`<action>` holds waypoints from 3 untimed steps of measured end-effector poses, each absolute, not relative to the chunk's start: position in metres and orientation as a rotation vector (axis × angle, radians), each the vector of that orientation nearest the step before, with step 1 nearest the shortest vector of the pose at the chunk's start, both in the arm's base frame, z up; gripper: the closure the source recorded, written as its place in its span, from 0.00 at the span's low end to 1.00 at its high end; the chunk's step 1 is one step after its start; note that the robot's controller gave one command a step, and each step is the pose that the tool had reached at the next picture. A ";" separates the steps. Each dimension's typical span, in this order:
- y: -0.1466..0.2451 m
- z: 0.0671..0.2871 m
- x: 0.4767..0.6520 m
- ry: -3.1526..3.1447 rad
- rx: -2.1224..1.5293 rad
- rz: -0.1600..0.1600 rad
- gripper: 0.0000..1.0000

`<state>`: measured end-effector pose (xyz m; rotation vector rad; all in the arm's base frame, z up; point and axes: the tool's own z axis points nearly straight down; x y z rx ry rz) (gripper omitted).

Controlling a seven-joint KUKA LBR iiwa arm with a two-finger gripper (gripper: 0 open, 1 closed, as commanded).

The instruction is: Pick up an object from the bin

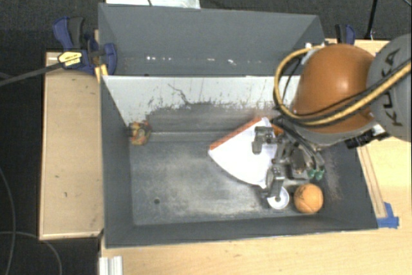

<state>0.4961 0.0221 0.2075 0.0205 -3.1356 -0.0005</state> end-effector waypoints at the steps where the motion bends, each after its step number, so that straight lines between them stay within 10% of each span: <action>1: 0.022 0.212 0.498 -3.144 0.019 -0.001 0.00; 3: -0.017 0.158 0.529 -3.131 -0.261 0.000 0.00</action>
Offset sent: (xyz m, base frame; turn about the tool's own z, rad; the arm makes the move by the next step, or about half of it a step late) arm 0.0375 -0.0295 -0.1375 0.4027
